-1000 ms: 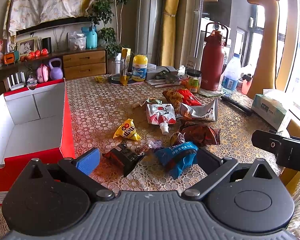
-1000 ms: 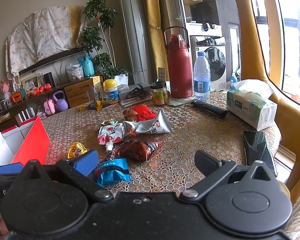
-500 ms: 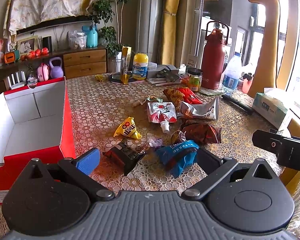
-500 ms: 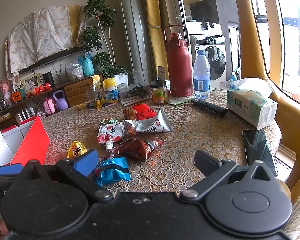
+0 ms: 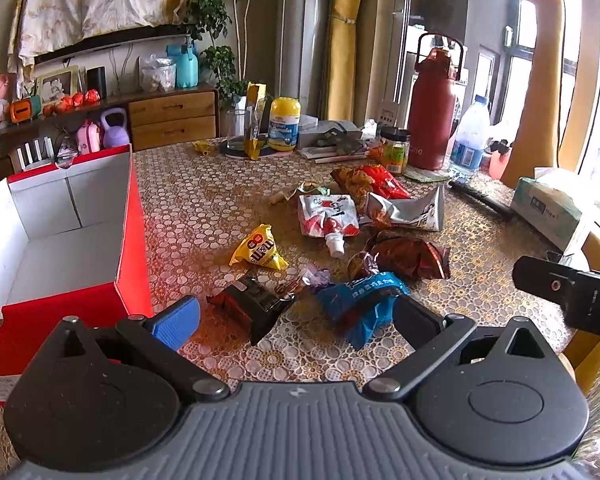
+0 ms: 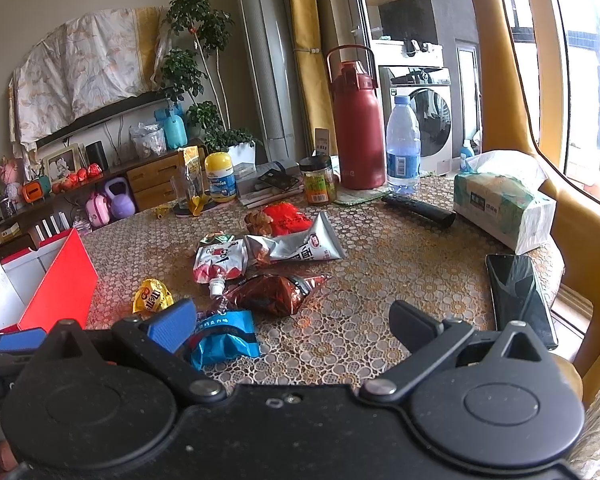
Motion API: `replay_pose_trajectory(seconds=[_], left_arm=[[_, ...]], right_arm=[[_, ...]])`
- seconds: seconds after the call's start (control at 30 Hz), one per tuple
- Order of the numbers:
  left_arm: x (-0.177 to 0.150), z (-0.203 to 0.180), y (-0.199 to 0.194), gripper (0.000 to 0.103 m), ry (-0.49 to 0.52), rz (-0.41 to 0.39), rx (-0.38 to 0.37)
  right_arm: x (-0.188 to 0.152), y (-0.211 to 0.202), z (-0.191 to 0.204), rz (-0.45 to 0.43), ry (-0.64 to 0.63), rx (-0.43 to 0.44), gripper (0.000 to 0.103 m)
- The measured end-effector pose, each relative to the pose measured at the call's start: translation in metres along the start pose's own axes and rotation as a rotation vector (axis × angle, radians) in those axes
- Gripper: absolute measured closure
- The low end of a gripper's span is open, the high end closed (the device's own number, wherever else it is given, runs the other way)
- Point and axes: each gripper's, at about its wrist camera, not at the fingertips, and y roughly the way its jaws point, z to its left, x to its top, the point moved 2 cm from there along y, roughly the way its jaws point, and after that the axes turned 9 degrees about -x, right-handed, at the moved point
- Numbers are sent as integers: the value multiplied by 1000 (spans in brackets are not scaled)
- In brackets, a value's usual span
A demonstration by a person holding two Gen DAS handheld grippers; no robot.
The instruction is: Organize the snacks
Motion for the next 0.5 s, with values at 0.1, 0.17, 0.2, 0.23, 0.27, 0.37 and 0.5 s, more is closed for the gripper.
replay_pose_trajectory(seconds=[0.1,0.17,0.2,0.23,0.27,0.37,0.5], left_arm=[[1,2,5,0,-4,10,13],[1,4,8,0,-11,15,18],[1,5,10,0,-14,18,21],[1,6,11,0,-16,21,25],[1,7,13,0,-16,24,27],[1,9,19,0,-14,32,35],[3,10,29,0,-15,45,54]], right_arm=[[-5,3,0,6,2,-1,0],[-7,5,0,12,4,-3,0],[-7,6,0,15,5,-3,0],[-6,8,0,19,6,-4,0],[-6,9,-1,23,7,-4,0],[-5,10,-3,36,12,-4,0],[-7,15,-4,51,13,-5,0]])
